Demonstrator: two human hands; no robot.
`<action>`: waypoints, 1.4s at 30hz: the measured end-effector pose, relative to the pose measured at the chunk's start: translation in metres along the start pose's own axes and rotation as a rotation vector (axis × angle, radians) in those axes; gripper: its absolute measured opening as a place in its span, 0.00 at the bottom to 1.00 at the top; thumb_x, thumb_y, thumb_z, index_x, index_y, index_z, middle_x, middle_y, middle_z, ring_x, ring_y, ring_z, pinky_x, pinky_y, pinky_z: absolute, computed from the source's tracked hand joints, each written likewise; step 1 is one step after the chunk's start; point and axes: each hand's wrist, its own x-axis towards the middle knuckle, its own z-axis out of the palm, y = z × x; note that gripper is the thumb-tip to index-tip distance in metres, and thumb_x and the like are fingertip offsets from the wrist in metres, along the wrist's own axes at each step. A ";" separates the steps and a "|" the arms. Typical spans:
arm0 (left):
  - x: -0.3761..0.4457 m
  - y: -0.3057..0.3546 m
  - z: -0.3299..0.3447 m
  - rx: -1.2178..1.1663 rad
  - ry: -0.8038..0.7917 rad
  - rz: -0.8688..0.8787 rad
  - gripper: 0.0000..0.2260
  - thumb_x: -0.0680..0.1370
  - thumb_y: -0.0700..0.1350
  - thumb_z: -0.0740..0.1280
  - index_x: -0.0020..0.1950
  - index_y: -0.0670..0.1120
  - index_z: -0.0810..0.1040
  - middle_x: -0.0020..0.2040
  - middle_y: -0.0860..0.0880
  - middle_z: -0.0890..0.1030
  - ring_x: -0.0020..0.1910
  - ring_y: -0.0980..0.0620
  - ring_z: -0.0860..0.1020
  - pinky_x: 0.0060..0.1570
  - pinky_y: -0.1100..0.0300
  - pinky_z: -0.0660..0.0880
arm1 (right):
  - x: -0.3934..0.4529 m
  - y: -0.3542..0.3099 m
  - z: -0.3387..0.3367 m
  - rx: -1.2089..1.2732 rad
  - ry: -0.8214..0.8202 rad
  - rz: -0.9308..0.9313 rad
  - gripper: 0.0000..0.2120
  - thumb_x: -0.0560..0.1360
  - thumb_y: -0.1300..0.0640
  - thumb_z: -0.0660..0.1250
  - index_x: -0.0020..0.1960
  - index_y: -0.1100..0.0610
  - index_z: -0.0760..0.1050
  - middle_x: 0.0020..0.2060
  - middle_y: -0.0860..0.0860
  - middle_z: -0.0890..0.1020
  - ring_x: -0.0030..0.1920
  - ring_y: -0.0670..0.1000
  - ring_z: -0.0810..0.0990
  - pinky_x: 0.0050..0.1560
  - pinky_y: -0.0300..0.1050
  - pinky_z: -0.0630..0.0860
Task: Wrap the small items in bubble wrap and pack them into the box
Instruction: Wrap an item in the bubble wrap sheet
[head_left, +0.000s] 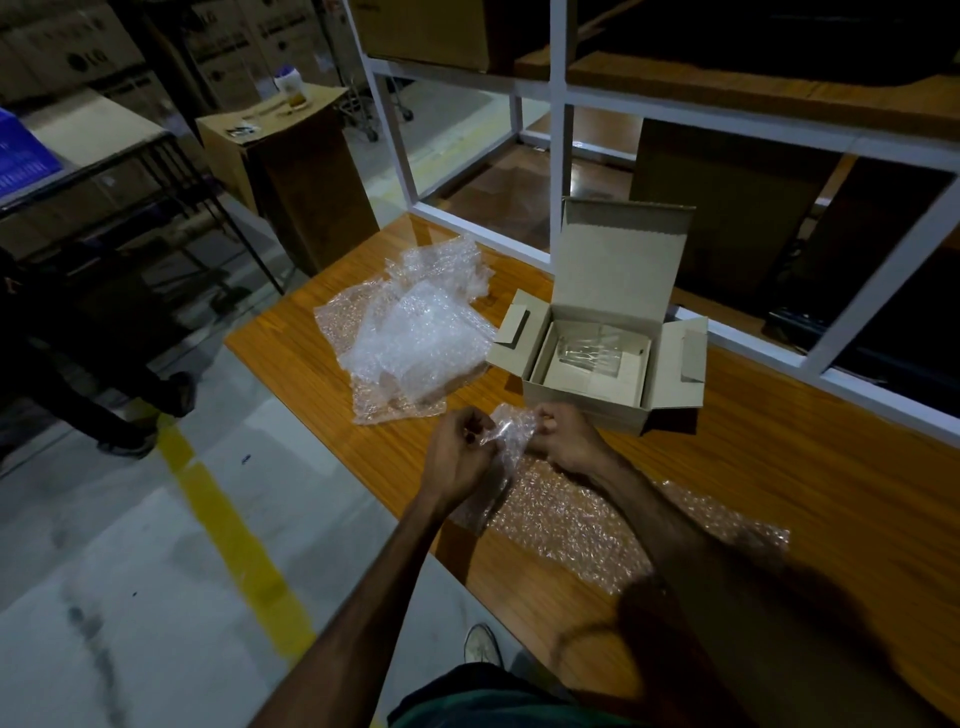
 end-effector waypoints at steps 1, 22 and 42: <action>0.001 -0.002 0.000 -0.009 0.002 -0.007 0.11 0.76 0.45 0.77 0.51 0.53 0.77 0.50 0.54 0.80 0.49 0.58 0.78 0.48 0.59 0.78 | 0.000 0.000 -0.001 0.009 -0.012 -0.006 0.08 0.78 0.64 0.73 0.55 0.56 0.79 0.51 0.53 0.87 0.50 0.52 0.87 0.49 0.51 0.84; -0.006 -0.012 0.013 0.235 -0.068 0.034 0.26 0.73 0.57 0.79 0.65 0.50 0.75 0.57 0.53 0.82 0.49 0.57 0.80 0.44 0.64 0.77 | -0.020 -0.018 -0.017 -0.453 0.232 -0.177 0.09 0.84 0.57 0.65 0.54 0.44 0.81 0.48 0.40 0.82 0.47 0.42 0.81 0.50 0.52 0.83; -0.040 -0.024 0.029 0.282 0.044 0.262 0.28 0.81 0.66 0.62 0.73 0.48 0.74 0.67 0.48 0.77 0.60 0.52 0.75 0.58 0.50 0.76 | 0.001 -0.023 -0.041 -0.756 -0.256 -0.321 0.23 0.78 0.55 0.75 0.71 0.47 0.76 0.69 0.48 0.77 0.65 0.49 0.75 0.60 0.47 0.71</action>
